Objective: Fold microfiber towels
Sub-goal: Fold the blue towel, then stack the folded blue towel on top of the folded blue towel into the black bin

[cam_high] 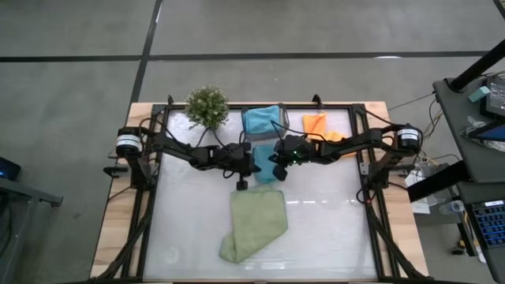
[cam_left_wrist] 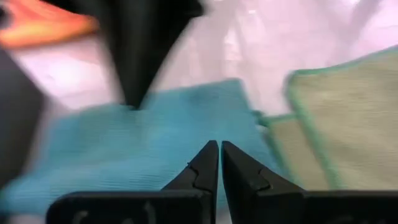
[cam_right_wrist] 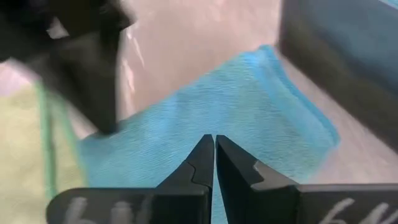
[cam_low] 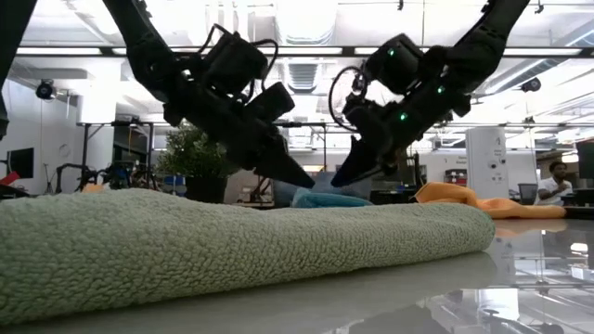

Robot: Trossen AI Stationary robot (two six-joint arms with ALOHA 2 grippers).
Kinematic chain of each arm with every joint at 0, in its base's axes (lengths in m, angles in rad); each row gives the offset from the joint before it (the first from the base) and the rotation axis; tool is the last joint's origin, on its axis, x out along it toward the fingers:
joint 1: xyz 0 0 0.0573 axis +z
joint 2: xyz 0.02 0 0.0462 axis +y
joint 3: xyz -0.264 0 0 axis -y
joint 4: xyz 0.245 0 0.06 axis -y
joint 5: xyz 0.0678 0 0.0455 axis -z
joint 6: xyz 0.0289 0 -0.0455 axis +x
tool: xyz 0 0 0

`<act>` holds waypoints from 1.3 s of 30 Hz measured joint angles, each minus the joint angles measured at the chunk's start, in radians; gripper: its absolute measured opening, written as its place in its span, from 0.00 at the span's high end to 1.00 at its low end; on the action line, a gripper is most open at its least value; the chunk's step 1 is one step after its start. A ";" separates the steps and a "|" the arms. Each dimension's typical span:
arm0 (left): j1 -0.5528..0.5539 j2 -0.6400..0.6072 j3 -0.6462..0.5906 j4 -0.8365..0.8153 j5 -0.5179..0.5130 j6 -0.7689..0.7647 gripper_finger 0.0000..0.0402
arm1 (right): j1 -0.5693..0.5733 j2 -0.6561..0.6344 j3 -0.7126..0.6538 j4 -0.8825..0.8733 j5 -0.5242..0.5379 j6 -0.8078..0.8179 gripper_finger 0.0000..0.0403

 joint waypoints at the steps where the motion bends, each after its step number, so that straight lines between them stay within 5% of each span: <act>1: 0.001 -0.001 0.000 0.011 -0.031 0.018 0.98 | 0.010 -0.004 -0.002 -0.001 0.000 -0.012 0.97; 8: 0.021 0.033 0.003 0.106 -0.245 0.070 0.98 | 0.087 0.016 -0.007 0.030 -0.003 -0.063 0.97; 26: 0.065 0.117 0.006 0.087 -0.297 -0.032 0.98 | 0.127 0.169 -0.007 0.155 -0.081 -0.031 0.97; 39: 0.050 -0.024 0.002 -0.017 -0.297 -0.048 0.98 | 0.125 0.039 -0.008 0.041 -0.093 0.004 0.97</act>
